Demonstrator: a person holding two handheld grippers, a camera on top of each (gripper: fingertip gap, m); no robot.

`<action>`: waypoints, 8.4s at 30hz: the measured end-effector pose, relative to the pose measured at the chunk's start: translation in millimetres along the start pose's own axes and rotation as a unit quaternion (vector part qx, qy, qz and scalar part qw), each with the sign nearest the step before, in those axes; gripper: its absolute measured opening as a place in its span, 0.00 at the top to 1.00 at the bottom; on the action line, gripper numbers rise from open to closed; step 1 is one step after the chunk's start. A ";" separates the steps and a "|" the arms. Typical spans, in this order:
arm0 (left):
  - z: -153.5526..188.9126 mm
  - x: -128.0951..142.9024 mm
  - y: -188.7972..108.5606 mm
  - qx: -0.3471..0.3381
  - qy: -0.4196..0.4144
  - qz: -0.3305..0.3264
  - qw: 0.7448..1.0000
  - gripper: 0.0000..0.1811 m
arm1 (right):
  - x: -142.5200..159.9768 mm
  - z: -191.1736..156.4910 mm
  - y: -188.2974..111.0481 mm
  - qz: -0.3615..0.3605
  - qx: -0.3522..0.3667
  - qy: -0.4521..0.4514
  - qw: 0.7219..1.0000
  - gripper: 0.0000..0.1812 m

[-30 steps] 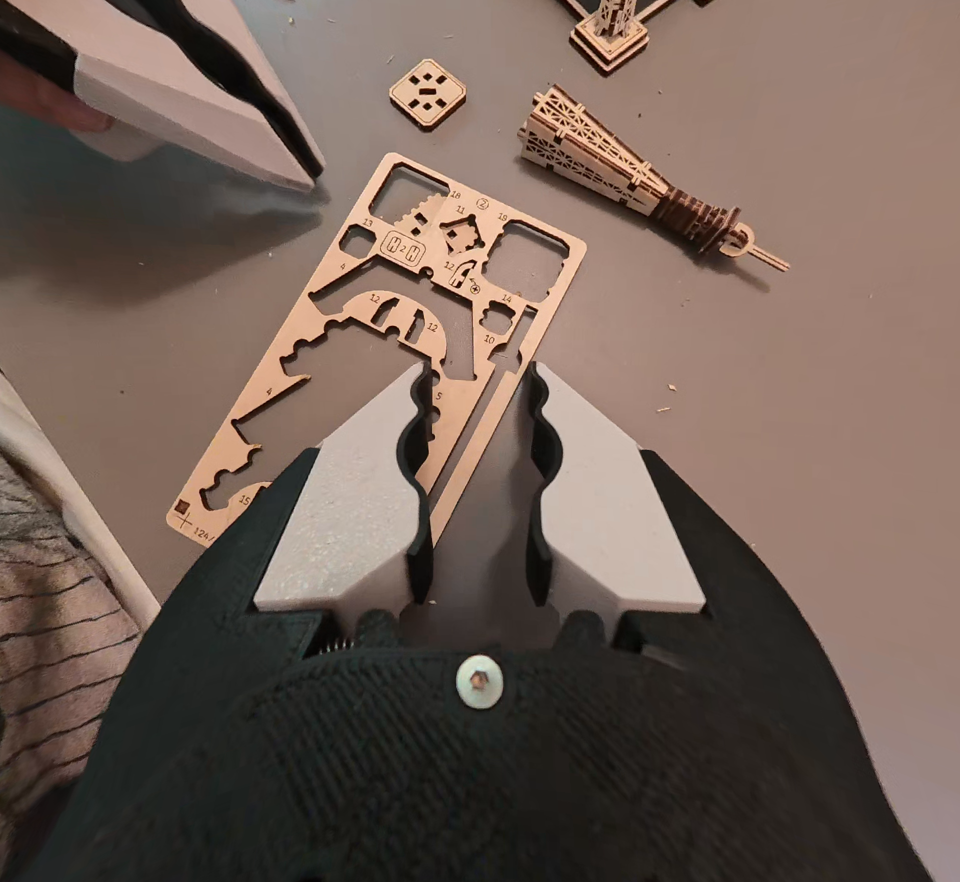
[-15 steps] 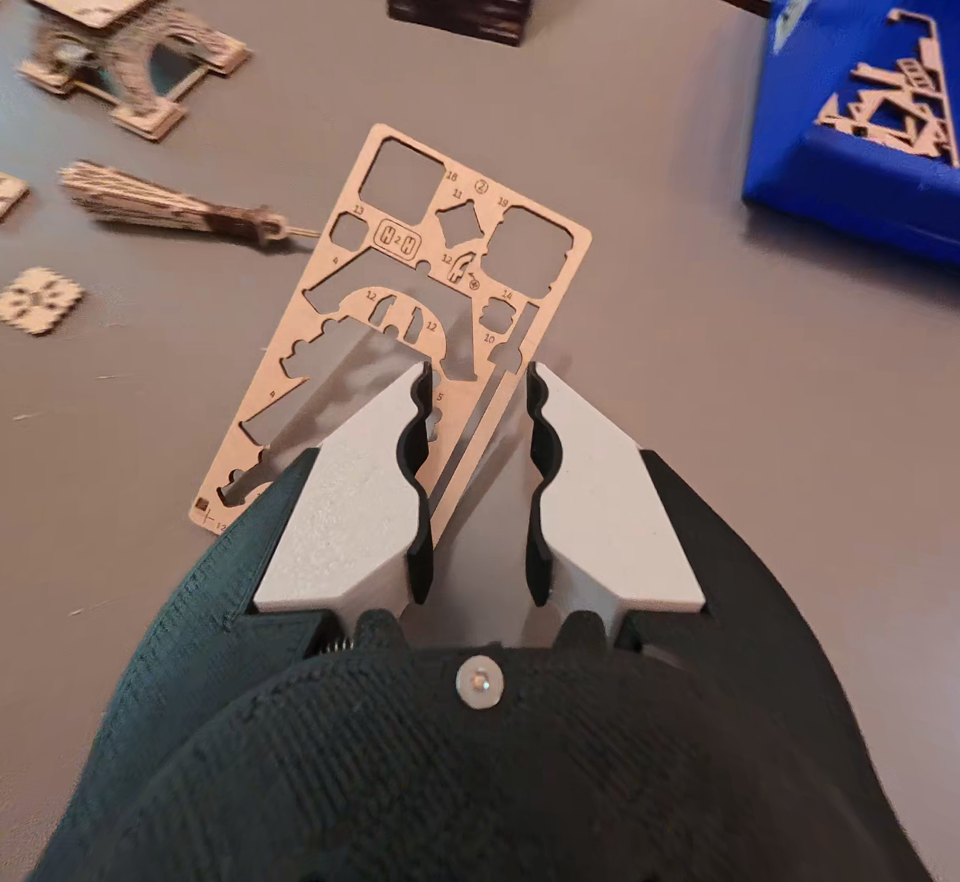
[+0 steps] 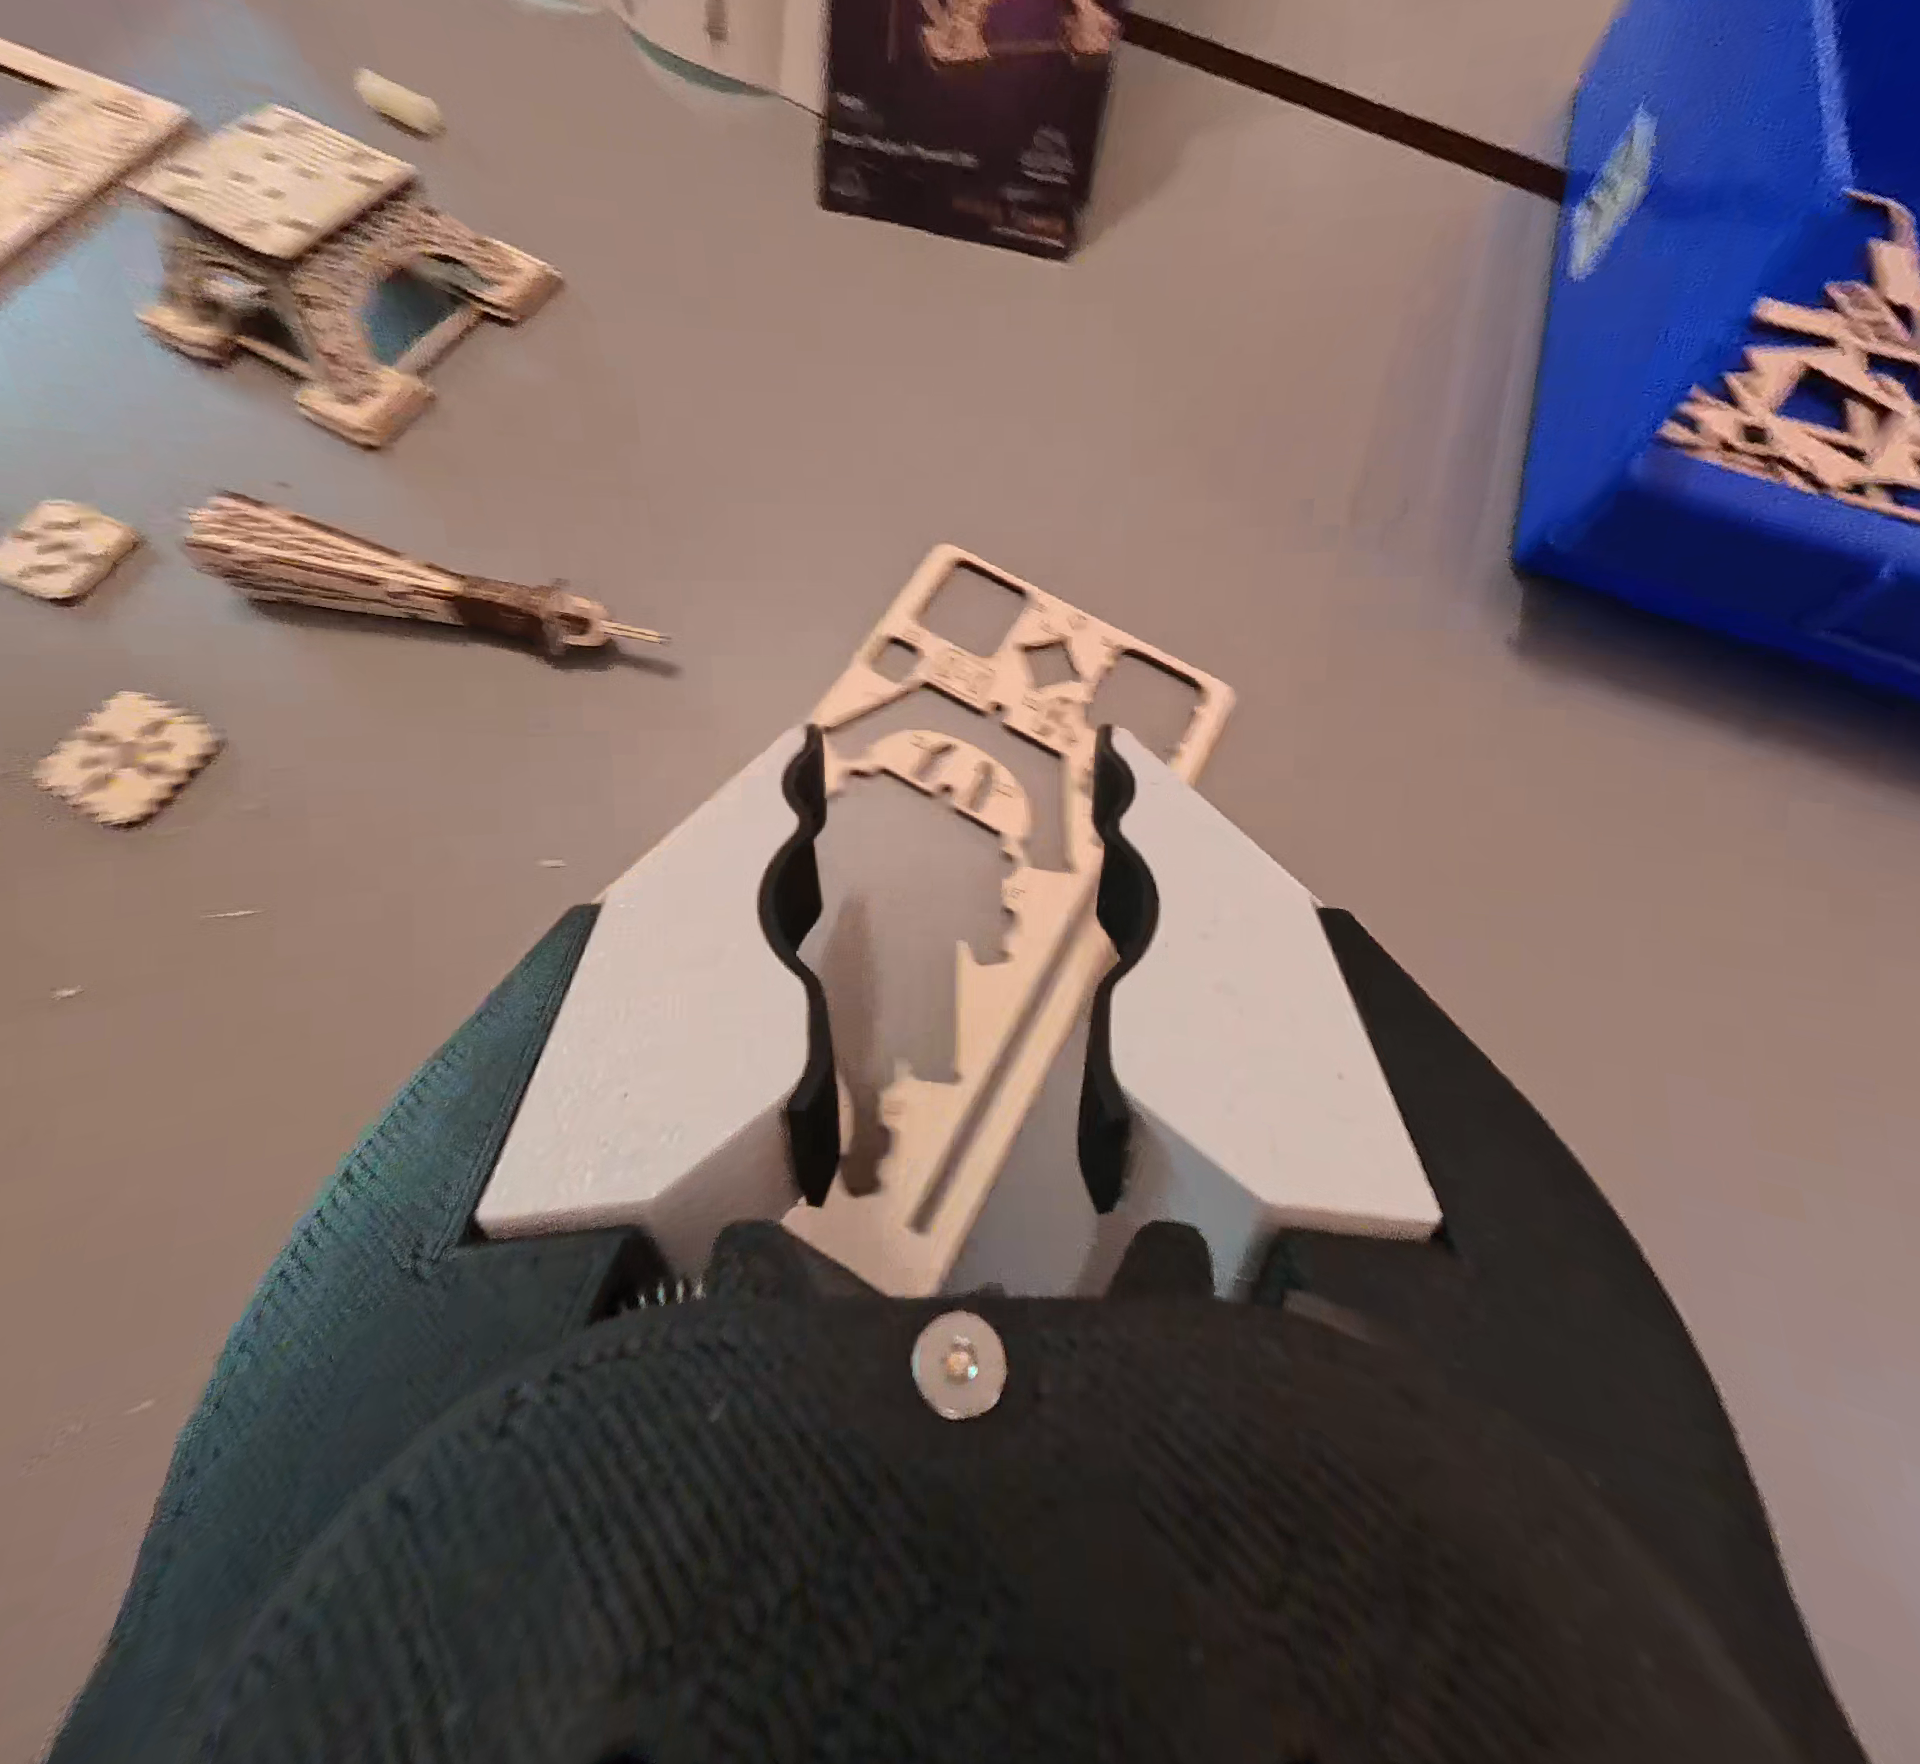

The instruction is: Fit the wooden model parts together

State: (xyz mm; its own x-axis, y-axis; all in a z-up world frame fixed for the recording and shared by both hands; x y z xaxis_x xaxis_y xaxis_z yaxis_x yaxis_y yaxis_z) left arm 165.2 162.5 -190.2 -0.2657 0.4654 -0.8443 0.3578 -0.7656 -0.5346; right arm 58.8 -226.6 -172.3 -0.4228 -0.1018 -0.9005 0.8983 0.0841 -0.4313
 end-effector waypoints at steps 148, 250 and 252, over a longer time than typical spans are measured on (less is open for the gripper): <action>-169.9 -35.2 44.1 -0.426 0.316 0.109 0.841 0.88 | 11.5 -160.5 52.6 -0.025 -0.344 -0.173 0.922 0.85; 141.3 -89.4 120.3 0.442 -0.122 -0.137 0.878 0.94 | -13.7 -43.4 32.8 0.008 -0.624 0.146 0.767 0.97; 136.6 -90.7 126.0 0.399 -0.100 -0.124 0.903 0.83 | -10.1 -37.9 34.1 0.017 -0.617 0.167 0.769 0.97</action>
State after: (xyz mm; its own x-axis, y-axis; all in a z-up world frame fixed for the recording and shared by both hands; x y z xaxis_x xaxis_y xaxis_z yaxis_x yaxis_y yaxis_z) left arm 112.1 -36.9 -175.9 -0.4343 0.6375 -0.6364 -0.4732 -0.7626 -0.4410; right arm 89.2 -185.0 -180.0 -0.5934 0.1651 -0.7878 0.1998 0.9783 0.0546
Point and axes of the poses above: each gripper's, where its closed fingertips meet, y out along the fingers, x out of its underside, z = x × y across the jaws, the point moved 8 cm from there along -y, back along the fingers, and after that the axes turned 10 degrees about z, right-handed, at the moved point
